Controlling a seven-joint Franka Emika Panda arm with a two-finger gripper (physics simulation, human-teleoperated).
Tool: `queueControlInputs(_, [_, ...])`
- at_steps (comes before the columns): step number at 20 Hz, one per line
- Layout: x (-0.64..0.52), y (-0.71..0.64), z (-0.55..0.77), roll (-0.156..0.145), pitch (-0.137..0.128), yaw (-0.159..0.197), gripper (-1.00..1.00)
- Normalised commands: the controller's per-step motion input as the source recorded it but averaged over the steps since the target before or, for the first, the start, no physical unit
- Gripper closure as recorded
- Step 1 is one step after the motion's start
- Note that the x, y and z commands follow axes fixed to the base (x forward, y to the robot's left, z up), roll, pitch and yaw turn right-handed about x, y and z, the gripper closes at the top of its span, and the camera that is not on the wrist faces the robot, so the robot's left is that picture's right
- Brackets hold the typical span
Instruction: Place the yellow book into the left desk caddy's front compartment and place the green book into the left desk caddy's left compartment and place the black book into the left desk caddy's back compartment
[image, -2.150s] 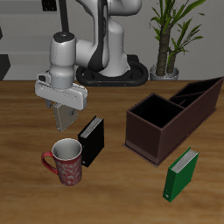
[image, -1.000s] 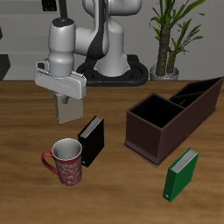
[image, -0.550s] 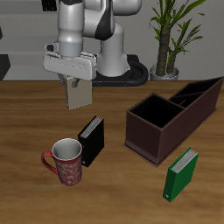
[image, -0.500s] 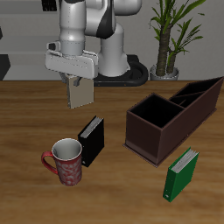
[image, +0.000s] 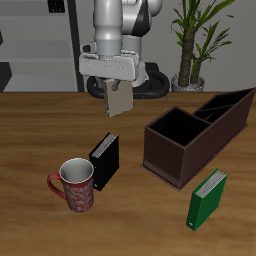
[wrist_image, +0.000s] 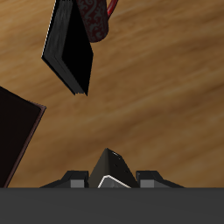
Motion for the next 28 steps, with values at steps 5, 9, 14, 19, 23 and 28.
queueControlInputs(5, [-0.28,0.52,0.03,0.068,-0.017,-0.022,1.00])
queueControlInputs(9, [-0.38,0.51,0.14,0.069,-0.040,-0.010,1.00])
queueControlInputs(14, [-0.26,0.39,0.10,0.037,-0.013,-0.035,1.00])
queueControlInputs(19, [-0.10,0.42,0.05,0.043,0.028,-0.051,1.00])
queueControlInputs(23, [-0.10,0.29,0.05,0.024,-0.009,-0.036,1.00])
queueControlInputs(28, [-0.11,0.35,-0.05,-0.008,-0.018,-0.005,1.00])
